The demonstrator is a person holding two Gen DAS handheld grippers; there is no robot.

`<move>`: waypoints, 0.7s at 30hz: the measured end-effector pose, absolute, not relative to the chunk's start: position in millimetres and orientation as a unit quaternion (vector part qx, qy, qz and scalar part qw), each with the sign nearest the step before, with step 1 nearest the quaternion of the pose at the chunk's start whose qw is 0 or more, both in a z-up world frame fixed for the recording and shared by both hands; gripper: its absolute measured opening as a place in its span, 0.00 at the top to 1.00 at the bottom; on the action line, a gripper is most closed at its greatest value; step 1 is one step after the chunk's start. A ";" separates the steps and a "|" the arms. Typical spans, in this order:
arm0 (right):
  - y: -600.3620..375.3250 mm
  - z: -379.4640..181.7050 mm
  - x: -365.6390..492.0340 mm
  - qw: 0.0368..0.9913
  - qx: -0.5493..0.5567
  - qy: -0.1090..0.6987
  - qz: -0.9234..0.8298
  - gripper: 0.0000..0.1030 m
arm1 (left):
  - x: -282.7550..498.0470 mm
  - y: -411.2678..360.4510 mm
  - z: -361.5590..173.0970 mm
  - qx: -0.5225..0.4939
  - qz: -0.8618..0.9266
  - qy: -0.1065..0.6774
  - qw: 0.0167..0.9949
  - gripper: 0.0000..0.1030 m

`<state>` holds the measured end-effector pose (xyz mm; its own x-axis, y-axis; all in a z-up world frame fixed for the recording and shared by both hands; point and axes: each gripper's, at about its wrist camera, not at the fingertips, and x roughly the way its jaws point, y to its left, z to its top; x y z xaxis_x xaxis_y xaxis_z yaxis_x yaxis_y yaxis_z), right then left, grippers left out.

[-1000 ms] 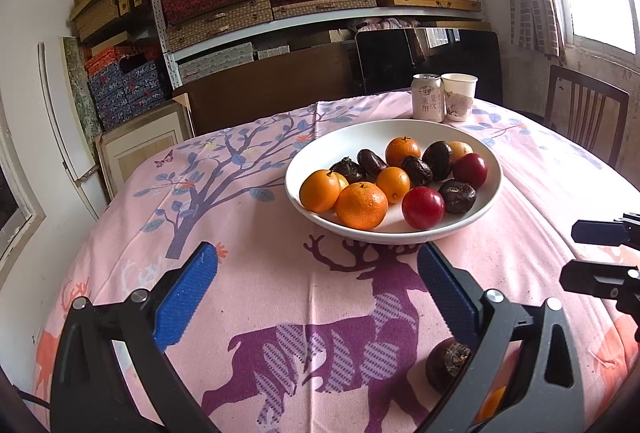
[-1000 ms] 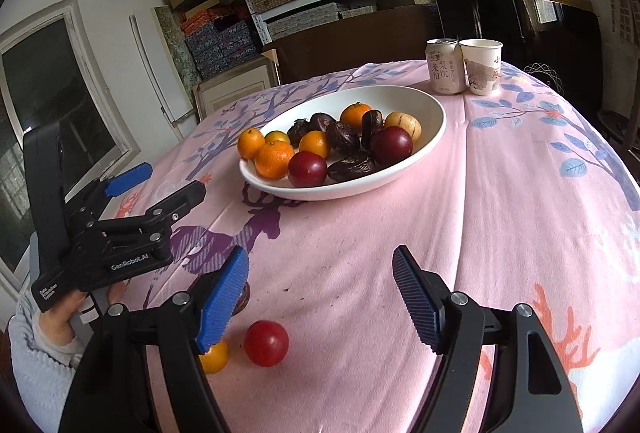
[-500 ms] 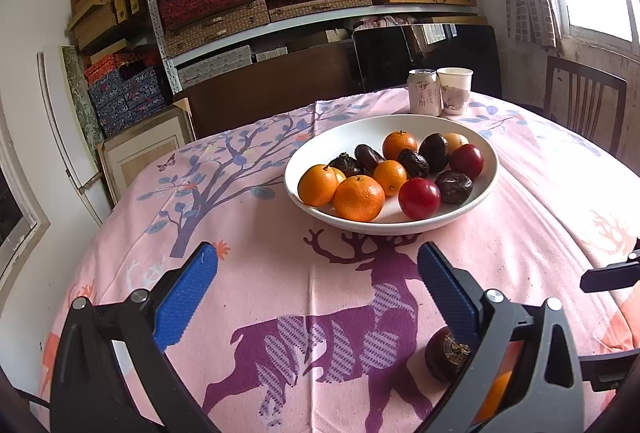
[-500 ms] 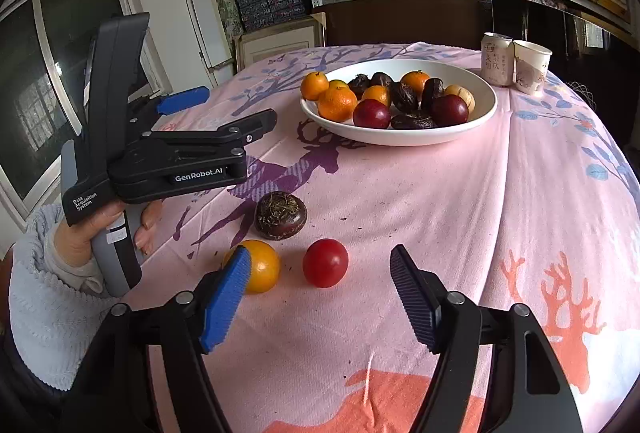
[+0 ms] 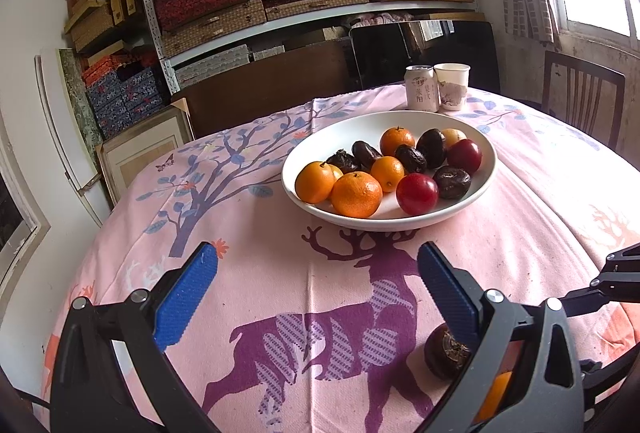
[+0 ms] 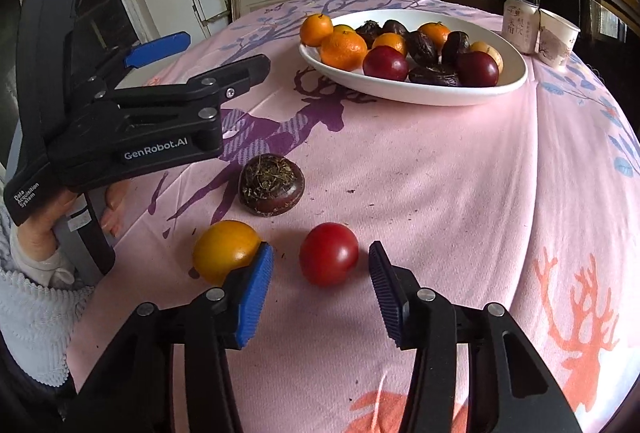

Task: Organize fruits
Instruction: 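Grasp a dark brown fruit with the left tool while the right tool grasps the red tomato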

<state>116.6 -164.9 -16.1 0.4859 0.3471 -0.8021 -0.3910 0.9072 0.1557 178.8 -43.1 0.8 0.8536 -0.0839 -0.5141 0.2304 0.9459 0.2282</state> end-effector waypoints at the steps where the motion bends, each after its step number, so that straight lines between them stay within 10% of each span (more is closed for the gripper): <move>1: -162.1 -16.4 117.6 0.861 -0.032 0.460 0.215 0.62 | 178.3 -41.5 0.3 0.139 -0.085 0.260 0.952 0.05; 18: -211.7 -5.9 103.8 0.879 0.021 0.428 0.208 0.74 | 165.7 -74.1 -35.3 0.176 -0.239 0.363 0.883 0.05; 21: -220.6 -7.0 103.7 0.880 0.034 0.428 0.203 0.74 | 174.4 -70.8 -39.3 0.130 -0.281 0.395 0.865 0.33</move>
